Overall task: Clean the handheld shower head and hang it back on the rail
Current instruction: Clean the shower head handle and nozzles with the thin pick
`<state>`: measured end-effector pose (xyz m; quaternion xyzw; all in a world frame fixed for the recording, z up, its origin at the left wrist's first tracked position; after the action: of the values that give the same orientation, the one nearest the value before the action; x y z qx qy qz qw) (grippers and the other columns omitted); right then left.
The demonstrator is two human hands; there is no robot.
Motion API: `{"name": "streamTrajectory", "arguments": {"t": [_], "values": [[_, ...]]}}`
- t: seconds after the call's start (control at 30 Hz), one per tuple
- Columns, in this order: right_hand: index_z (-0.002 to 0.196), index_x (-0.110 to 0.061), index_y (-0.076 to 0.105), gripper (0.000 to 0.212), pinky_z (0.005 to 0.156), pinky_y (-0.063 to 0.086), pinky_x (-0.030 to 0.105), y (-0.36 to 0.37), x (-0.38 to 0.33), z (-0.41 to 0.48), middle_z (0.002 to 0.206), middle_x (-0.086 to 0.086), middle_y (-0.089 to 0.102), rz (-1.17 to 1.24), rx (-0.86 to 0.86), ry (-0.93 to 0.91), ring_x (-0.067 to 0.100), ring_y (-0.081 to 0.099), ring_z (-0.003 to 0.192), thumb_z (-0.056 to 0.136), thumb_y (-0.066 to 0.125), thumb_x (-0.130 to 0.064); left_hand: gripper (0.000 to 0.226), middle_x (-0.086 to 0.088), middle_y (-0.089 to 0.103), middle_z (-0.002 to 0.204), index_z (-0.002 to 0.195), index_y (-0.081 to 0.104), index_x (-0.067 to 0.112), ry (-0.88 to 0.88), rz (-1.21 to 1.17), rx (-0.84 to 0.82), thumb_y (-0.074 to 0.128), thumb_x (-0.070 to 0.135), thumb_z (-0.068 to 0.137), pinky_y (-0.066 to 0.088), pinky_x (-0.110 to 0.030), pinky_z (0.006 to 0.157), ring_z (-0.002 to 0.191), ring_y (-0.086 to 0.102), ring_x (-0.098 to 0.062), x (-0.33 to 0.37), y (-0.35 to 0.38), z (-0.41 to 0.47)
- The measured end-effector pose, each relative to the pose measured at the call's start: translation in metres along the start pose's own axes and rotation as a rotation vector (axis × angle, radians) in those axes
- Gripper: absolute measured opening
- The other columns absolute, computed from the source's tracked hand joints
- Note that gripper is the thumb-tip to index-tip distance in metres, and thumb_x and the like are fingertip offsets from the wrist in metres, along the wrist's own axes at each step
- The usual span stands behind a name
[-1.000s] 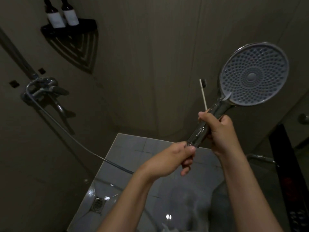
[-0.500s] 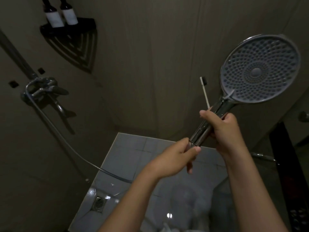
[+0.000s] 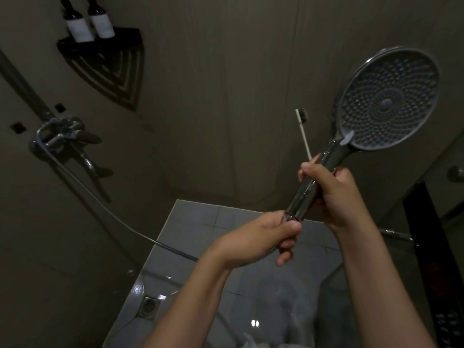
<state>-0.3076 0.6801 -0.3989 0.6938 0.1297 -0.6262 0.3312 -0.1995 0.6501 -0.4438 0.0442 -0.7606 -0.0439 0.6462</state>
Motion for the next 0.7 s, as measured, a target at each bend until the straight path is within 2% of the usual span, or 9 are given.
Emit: {"name": "streamTrajectory", "arguments": {"t": [0.07,0.2,0.27,0.33,0.4,0.47,0.57,0.7], "values": [[0.073,-0.015,0.051,0.017,0.035,0.033,0.011,-0.004,0.001,0.001,0.067,0.004,0.050,-0.003,0.048,0.013,0.000,0.046,0.038,0.080,0.066,-0.011,0.016,0.003,0.036,0.059,0.083,0.035,0.013,0.001,0.101,0.102,0.040,0.017,0.097,0.039,-0.041,0.067,0.040,0.041,-0.004,0.002,-0.004,0.001],[0.077,-0.012,0.051,0.014,0.035,0.035,0.010,-0.009,0.004,0.002,0.068,0.005,0.051,-0.007,0.105,0.042,-0.001,0.048,0.037,0.086,0.060,-0.009,0.022,0.003,0.040,0.063,0.078,0.038,0.019,-0.039,0.315,0.254,0.042,0.022,0.099,0.048,-0.053,0.075,0.044,0.043,-0.005,0.006,-0.008,-0.002],[0.079,-0.012,0.052,0.012,0.038,0.039,0.012,-0.013,0.006,0.004,0.070,0.004,0.052,-0.007,0.146,0.053,0.000,0.052,0.041,0.085,0.063,-0.012,0.019,0.002,0.044,0.065,0.083,0.042,0.019,-0.041,0.410,0.293,0.044,0.029,0.098,0.050,-0.052,0.073,0.053,0.047,-0.013,0.006,-0.011,-0.001],[0.079,-0.014,0.053,0.013,0.043,0.044,0.015,-0.016,0.009,0.005,0.070,0.003,0.053,-0.010,0.183,0.058,0.004,0.054,0.048,0.083,0.065,-0.013,0.019,-0.012,0.048,0.070,0.085,0.043,0.021,-0.036,0.511,0.334,0.044,0.035,0.096,0.050,-0.051,0.071,0.064,0.052,-0.028,0.006,-0.015,-0.001],[0.078,-0.015,0.052,0.015,0.045,0.045,0.017,-0.018,0.011,0.007,0.069,0.002,0.053,-0.023,0.212,0.051,0.009,0.053,0.055,0.082,0.067,-0.014,0.022,-0.023,0.056,0.084,0.078,0.039,0.025,-0.034,0.575,0.368,0.044,0.036,0.096,0.049,-0.049,0.071,0.074,0.055,-0.037,0.006,-0.018,0.000],[0.076,-0.016,0.052,0.017,0.046,0.044,0.017,-0.020,0.013,0.008,0.067,0.001,0.052,-0.041,0.236,0.038,0.011,0.052,0.057,0.081,0.068,-0.015,0.026,-0.023,0.060,0.089,0.075,0.036,0.025,-0.036,0.650,0.377,0.044,0.035,0.097,0.048,-0.044,0.070,0.078,0.057,-0.038,0.008,-0.018,0.001],[0.077,-0.016,0.053,0.017,0.048,0.045,0.019,-0.021,0.017,0.008,0.068,0.000,0.054,-0.051,0.247,0.040,0.011,0.054,0.058,0.080,0.070,-0.017,0.022,-0.022,0.062,0.093,0.084,0.038,0.020,-0.056,0.771,0.376,0.041,0.036,0.098,0.047,-0.042,0.070,0.086,0.060,-0.039,0.010,-0.018,0.001],[0.075,-0.018,0.052,0.021,0.056,0.044,0.026,-0.022,0.019,0.009,0.067,0.000,0.053,-0.075,0.281,0.027,0.013,0.053,0.062,0.078,0.073,-0.020,0.023,-0.018,0.064,0.090,0.090,0.039,0.017,-0.066,0.865,0.395,0.039,0.039,0.098,0.044,-0.040,0.068,0.085,0.060,-0.035,0.009,-0.020,0.001]]}}
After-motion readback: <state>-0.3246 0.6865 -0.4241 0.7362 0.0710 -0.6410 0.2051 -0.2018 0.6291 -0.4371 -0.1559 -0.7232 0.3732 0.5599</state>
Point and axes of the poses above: each hand's wrist, its own z-axis towards the middle knuckle, its own y-axis out of the palm, x = y × z, the point moved 8 cm from there along z, towards the middle knuckle
